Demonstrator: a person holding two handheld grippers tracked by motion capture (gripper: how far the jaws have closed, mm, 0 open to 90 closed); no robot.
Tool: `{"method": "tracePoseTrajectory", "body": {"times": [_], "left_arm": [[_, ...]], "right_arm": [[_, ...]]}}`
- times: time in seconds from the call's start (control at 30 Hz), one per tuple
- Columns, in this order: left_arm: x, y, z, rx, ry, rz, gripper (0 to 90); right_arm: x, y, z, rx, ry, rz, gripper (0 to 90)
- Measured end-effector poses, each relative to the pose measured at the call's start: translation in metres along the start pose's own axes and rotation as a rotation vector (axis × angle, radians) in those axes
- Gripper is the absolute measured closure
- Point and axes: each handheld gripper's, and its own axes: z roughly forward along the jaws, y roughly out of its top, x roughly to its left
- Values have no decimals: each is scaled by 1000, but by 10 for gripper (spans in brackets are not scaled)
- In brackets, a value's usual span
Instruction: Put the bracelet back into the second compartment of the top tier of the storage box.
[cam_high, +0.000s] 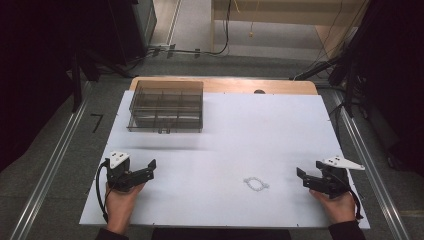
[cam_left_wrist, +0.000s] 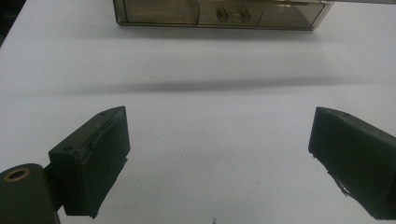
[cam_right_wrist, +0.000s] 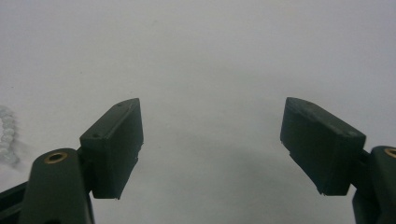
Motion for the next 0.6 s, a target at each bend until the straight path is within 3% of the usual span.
{"method": "tracePoseTrajectory", "body": {"times": [0.6], "left_arm": [[2,0,-2,-15,-1,-16,59]], "right_arm": [[12,0,2,18,65,-34,236]]}}
